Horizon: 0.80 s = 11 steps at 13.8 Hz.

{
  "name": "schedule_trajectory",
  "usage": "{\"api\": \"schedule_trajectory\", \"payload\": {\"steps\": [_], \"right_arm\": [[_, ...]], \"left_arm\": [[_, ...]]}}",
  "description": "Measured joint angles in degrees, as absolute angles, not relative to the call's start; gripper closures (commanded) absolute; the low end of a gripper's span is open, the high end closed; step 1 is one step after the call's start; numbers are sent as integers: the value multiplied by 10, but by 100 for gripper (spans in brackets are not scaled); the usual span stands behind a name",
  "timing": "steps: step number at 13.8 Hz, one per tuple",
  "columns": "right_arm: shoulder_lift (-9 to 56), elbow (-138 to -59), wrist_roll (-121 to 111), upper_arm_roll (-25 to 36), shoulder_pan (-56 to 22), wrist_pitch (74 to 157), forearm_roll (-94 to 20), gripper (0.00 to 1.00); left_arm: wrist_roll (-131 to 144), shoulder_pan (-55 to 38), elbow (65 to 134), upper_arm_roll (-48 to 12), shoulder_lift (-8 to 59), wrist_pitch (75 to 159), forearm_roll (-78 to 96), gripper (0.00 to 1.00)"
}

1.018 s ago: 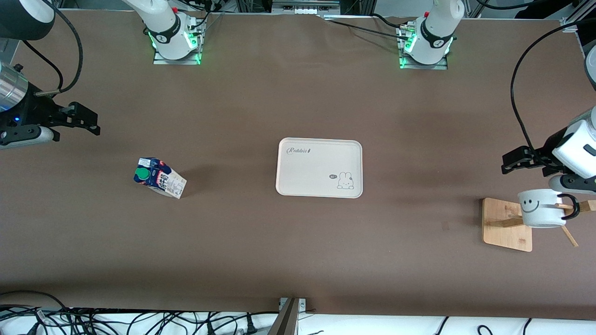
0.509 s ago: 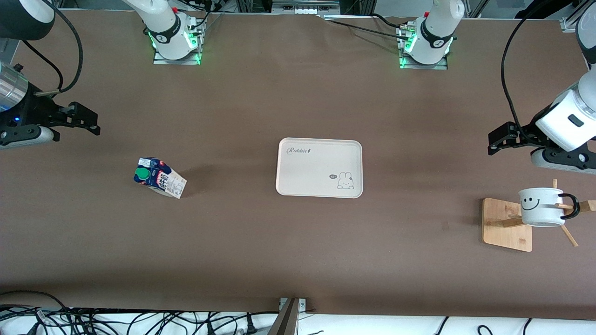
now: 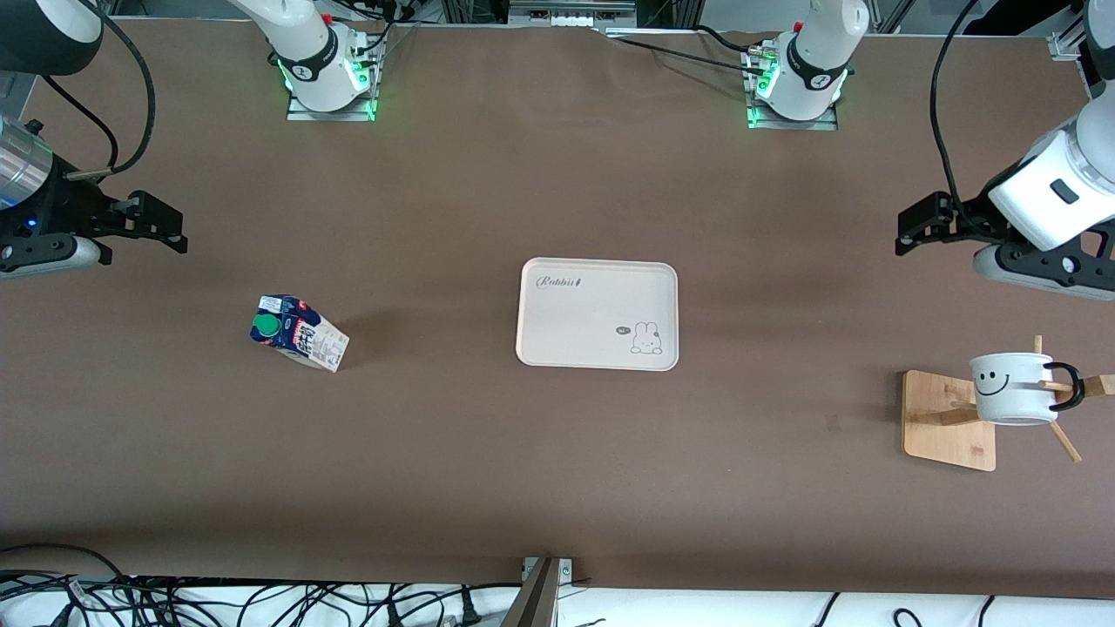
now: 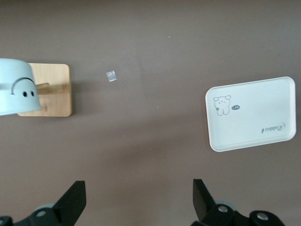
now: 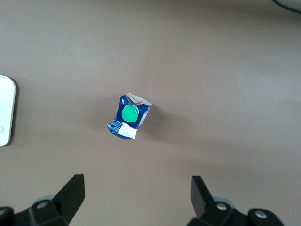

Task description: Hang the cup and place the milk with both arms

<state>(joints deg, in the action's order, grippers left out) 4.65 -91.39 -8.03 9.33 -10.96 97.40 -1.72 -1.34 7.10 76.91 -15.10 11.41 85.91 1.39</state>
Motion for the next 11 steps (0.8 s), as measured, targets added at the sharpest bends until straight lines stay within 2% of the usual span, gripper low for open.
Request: {"api": "schedule_trajectory", "payload": {"steps": [3, 6, 8, 11], "right_arm": [[46, -914, -80, 93, -110, 974, -17, 0], [47, -914, -79, 93, -110, 974, -17, 0], [47, -914, -78, 93, -110, 974, -17, 0], [47, -914, -78, 93, -110, 974, -17, 0]], "left_arm": [[-13, 60, 783, -141, 106, 857, 18, 0], [-13, 5, 877, -77, 40, 908, -1, 0], [-13, 2, 930, -57, 1, 925, -2, 0], [-13, 4, 964, -46, -16, 936, -12, 0]]}}
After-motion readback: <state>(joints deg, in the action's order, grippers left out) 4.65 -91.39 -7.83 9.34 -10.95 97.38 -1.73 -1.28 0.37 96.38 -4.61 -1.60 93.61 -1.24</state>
